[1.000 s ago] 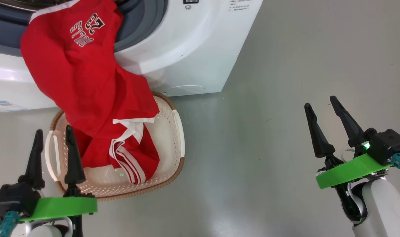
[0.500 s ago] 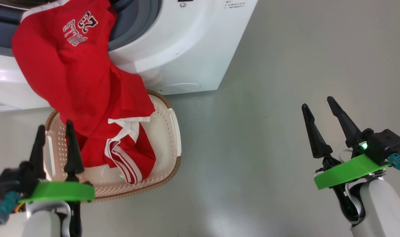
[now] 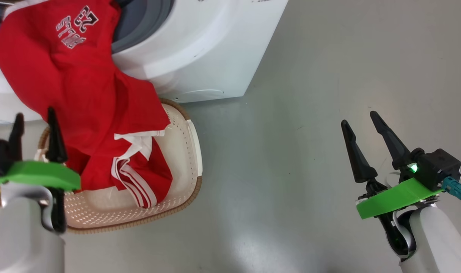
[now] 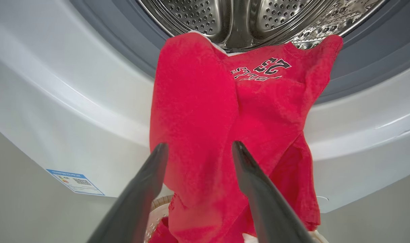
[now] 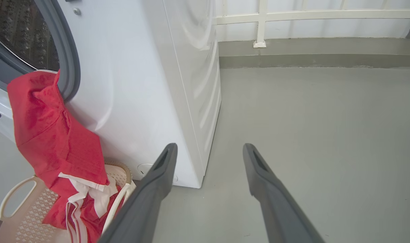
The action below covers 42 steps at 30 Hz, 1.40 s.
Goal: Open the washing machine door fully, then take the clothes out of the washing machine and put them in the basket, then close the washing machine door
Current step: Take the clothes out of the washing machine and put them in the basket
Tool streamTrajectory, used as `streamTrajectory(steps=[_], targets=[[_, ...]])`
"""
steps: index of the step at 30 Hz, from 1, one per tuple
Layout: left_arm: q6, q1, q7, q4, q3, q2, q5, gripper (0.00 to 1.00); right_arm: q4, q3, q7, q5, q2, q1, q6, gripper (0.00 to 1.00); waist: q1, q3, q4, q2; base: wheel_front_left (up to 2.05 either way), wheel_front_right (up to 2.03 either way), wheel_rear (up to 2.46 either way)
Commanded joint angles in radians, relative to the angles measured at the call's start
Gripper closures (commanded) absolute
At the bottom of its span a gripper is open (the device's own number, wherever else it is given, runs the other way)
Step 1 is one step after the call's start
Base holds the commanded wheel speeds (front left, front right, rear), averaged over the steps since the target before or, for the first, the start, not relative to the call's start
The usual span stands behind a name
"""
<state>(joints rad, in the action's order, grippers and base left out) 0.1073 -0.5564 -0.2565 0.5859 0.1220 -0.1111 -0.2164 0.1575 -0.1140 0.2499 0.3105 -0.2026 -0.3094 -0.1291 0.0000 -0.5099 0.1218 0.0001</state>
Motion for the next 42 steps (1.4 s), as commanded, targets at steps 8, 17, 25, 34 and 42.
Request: streamTrajectory(steps=[8,17,25,34,42], targets=[[0.013,-0.187,-0.005,0.199,0.035,-0.09,0.016,0.0,-0.025,-0.023,0.012,0.005,0.005,-0.015,-0.002,0.0,0.0,-0.04,0.012,-0.0001,0.0,0.0,0.0],[0.021,-0.326,-0.005,0.354,0.024,-0.143,0.012,0.0,-0.024,-0.031,0.012,0.009,0.008,-0.038,-0.002,0.0,0.0,-0.068,0.026,-0.0001,0.0,0.0,0.0],[0.023,-0.398,-0.005,0.44,-0.002,-0.174,0.009,0.0,-0.022,-0.037,0.012,0.009,0.012,-0.047,-0.002,0.0,0.0,-0.075,0.039,-0.0001,0.0,0.0,0.0],[0.023,-0.414,-0.005,0.447,-0.042,-0.182,-0.021,1.0,-0.025,-0.029,0.012,0.006,0.014,-0.046,-0.002,0.0,0.0,-0.076,0.041,-0.0001,0.0,0.0,0.0],[0.023,-0.384,-0.005,0.401,-0.079,-0.178,-0.061,1.0,-0.025,-0.026,0.012,0.005,0.007,-0.047,-0.002,0.0,0.0,-0.069,0.026,-0.0001,0.0,0.0,0.0]])
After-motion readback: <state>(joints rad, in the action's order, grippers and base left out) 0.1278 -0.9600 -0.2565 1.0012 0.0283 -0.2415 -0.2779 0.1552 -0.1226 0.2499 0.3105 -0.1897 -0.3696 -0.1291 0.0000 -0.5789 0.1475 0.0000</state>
